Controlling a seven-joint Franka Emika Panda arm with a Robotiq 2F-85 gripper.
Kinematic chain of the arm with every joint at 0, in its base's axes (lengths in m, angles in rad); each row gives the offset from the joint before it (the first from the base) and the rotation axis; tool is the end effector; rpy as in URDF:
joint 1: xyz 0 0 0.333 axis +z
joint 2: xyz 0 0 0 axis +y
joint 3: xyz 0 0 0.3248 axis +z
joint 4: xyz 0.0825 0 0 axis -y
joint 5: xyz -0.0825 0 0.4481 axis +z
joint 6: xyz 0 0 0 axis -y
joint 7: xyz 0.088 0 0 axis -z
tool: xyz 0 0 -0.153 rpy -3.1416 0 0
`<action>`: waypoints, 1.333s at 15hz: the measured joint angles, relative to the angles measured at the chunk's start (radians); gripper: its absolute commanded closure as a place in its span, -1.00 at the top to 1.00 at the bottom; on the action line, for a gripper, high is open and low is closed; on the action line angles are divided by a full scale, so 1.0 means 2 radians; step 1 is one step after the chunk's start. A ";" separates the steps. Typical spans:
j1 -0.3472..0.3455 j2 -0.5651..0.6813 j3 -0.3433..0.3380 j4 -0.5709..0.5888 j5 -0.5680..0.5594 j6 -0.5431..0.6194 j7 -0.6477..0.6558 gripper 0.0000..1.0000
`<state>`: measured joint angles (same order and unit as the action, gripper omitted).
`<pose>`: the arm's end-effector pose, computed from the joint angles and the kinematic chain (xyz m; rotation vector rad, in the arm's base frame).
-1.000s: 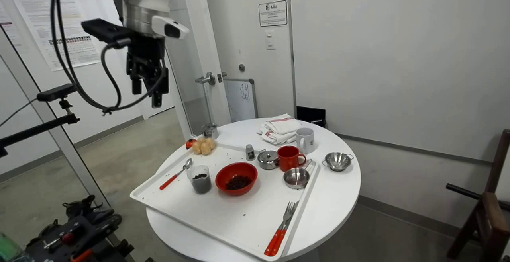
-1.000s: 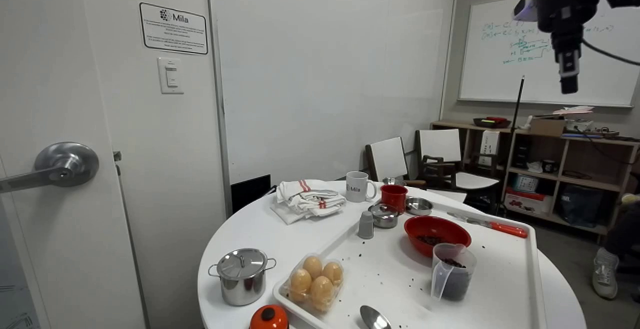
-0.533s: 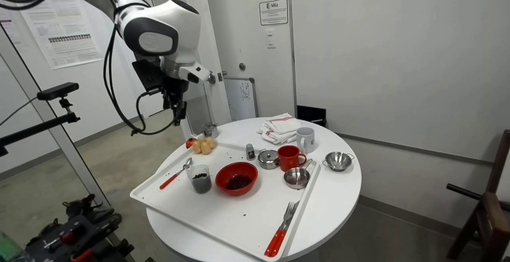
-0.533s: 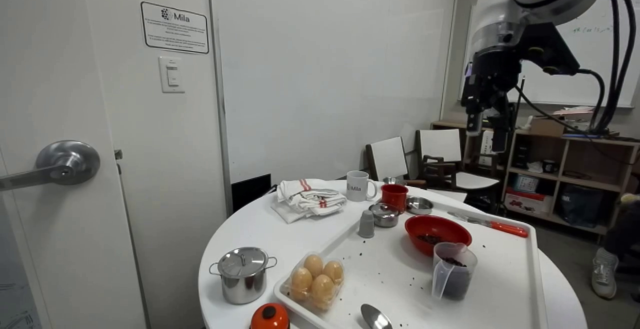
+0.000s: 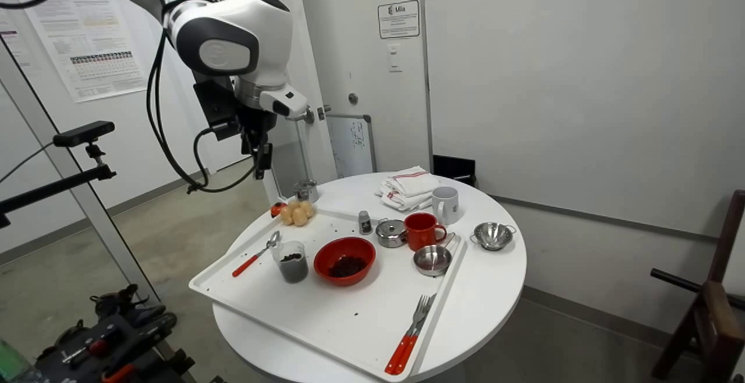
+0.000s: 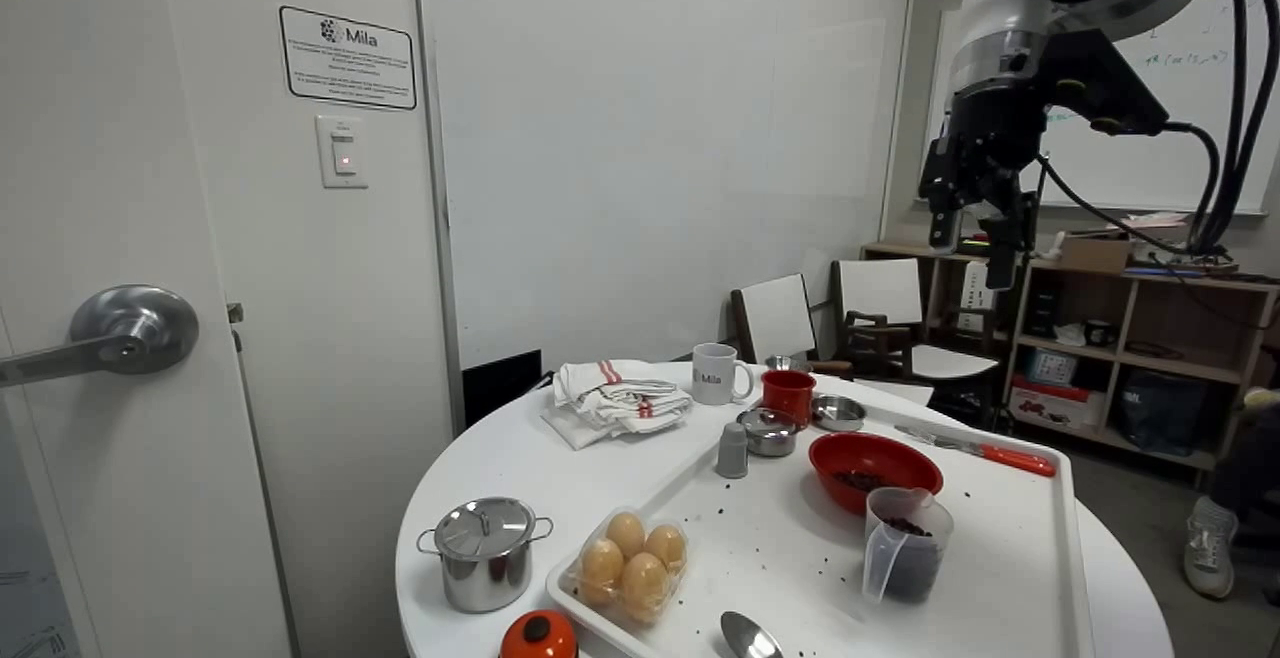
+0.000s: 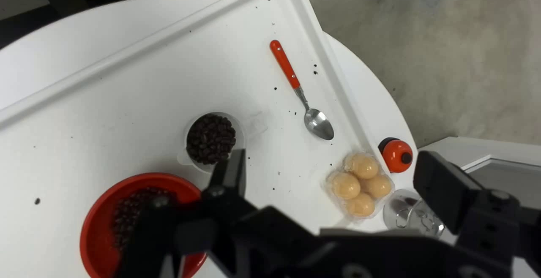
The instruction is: Pour some contents of the jug into the red bowl
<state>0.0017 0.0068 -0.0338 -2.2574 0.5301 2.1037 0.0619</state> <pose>0.5532 0.0263 0.2784 -2.6480 0.5435 0.2236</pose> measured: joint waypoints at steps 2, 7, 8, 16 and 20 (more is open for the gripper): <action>0.000 0.001 0.002 -0.005 0.001 0.016 0.052 1.00; 0.012 0.015 0.027 -0.019 0.026 0.110 0.177 1.00; 0.018 0.021 0.034 -0.023 0.032 0.139 0.204 1.00; 0.101 0.129 0.053 -0.034 -0.017 0.394 0.468 1.00; 0.212 0.207 -0.065 -0.023 -0.090 0.452 0.613 1.00</action>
<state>0.4265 0.4218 -0.1636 -2.3040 0.3493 3.0069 1.2874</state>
